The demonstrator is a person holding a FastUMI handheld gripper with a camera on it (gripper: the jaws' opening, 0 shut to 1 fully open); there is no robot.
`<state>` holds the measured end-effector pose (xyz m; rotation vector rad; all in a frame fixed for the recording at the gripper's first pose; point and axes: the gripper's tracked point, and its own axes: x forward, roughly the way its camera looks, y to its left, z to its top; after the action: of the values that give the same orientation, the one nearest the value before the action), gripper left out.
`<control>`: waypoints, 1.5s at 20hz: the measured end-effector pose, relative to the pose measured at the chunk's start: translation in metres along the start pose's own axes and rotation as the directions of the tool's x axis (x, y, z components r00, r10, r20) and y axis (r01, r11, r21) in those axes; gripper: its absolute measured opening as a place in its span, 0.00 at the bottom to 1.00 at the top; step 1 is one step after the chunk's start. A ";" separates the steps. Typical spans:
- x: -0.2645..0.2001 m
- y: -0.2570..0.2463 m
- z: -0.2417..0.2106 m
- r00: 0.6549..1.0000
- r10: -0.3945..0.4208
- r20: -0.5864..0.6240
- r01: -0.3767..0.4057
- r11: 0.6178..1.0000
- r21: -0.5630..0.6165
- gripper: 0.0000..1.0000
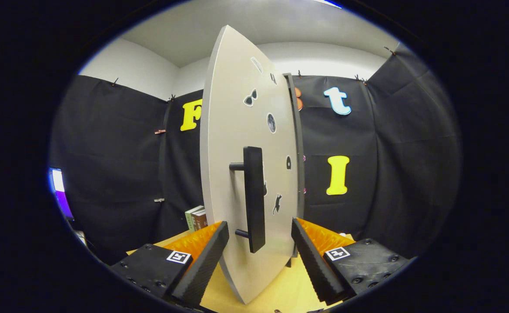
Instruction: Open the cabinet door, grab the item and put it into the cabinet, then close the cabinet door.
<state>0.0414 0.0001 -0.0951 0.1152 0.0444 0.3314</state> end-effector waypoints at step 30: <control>0.077 0.073 0.005 0.968 -0.249 -0.014 0.245 0.961 -0.131 0.98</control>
<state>0.0909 0.0933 -0.0830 -0.0234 0.0668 0.0856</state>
